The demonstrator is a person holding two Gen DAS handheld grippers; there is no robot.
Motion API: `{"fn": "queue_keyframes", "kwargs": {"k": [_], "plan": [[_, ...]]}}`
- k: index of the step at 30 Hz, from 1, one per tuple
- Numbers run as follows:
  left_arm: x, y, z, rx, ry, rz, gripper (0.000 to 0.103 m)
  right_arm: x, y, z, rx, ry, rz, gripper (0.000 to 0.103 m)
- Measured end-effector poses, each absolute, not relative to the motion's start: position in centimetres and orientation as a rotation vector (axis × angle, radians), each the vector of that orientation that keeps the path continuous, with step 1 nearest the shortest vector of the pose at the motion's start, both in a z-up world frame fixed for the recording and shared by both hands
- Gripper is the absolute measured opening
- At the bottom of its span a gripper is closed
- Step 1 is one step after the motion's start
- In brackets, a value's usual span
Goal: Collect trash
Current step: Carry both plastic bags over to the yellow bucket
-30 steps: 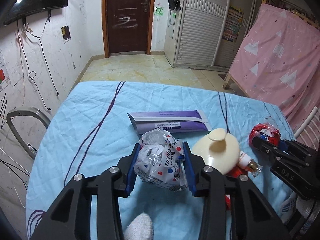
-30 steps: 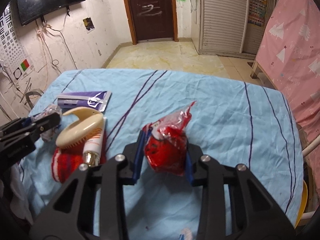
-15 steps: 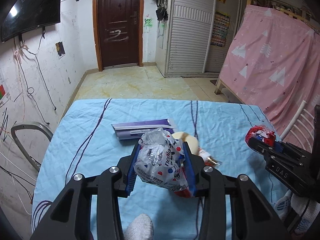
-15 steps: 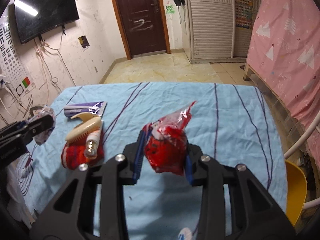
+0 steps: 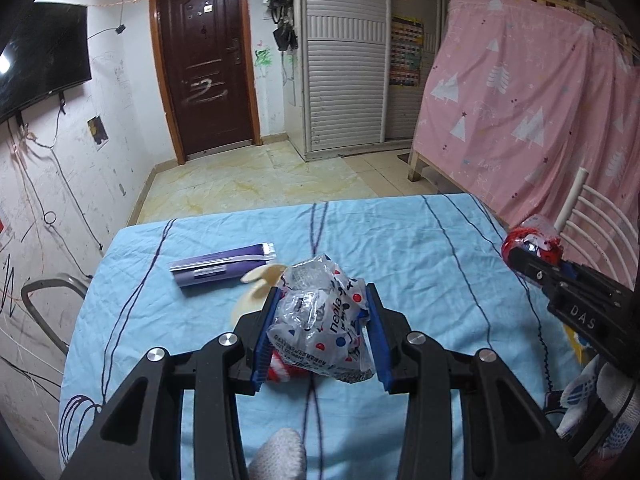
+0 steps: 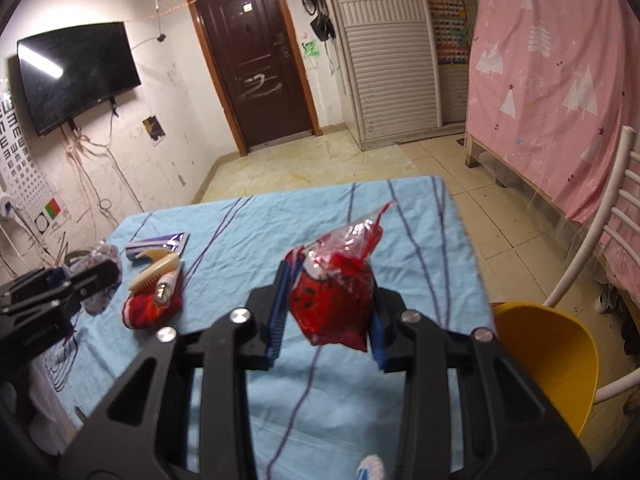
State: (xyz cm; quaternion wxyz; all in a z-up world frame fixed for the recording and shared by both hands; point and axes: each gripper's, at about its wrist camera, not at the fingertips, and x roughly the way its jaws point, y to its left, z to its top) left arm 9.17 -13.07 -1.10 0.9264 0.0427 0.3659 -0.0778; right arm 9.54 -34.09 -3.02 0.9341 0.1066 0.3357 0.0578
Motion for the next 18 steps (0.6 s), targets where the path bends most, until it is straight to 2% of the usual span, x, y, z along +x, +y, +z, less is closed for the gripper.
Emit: {"fn": "queue_keyframes", "kwargs": {"k": [18], "plan": [[7.7, -24.2, -2.4, 0.239, 0.765, -0.287, 0.032, 6.0, -43.8, -3.5, 0.334, 0.623, -0.004, 0.033]]}}
